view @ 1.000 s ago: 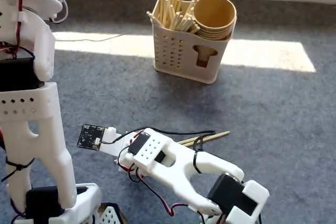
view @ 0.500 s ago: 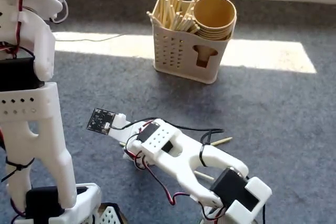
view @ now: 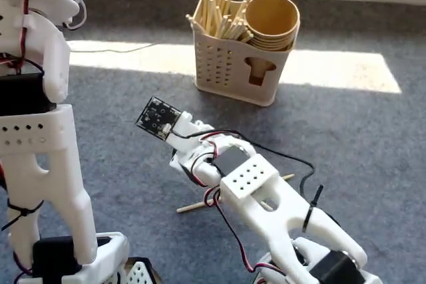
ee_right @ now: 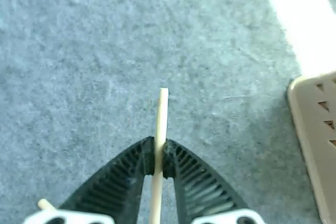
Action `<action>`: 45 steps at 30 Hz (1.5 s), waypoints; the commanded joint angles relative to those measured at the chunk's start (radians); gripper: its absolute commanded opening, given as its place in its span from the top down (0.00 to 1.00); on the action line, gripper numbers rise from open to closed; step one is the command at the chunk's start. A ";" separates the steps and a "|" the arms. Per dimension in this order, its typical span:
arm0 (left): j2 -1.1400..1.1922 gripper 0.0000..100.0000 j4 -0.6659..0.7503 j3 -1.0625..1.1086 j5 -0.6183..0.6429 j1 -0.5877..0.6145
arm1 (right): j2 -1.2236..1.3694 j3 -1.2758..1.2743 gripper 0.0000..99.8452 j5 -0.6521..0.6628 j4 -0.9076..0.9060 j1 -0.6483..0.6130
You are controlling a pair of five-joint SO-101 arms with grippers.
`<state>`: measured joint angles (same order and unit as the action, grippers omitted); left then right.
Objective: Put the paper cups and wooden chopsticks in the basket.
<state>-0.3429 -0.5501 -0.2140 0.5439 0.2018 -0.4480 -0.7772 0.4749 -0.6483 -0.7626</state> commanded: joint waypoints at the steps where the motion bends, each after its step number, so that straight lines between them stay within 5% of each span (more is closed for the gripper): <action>1: -0.047 0.91 -0.003 -0.050 0.009 -0.016 | -0.108 -0.002 1.00 -0.060 0.021 0.041; 16: -0.047 0.91 -0.006 -0.050 0.006 -0.036 | -0.309 0.004 0.99 -0.482 0.022 0.128; 26: -0.047 0.91 -0.006 -0.048 0.006 -0.044 | -0.403 0.010 0.99 -0.523 0.039 0.214; 45: -0.047 0.91 0.000 -0.044 0.006 -0.038 | -0.412 0.091 0.99 -0.519 0.837 0.289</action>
<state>-0.3429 -0.5501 -0.2140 0.5439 0.1834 -0.8378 -0.7587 -0.0407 0.0836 -0.4864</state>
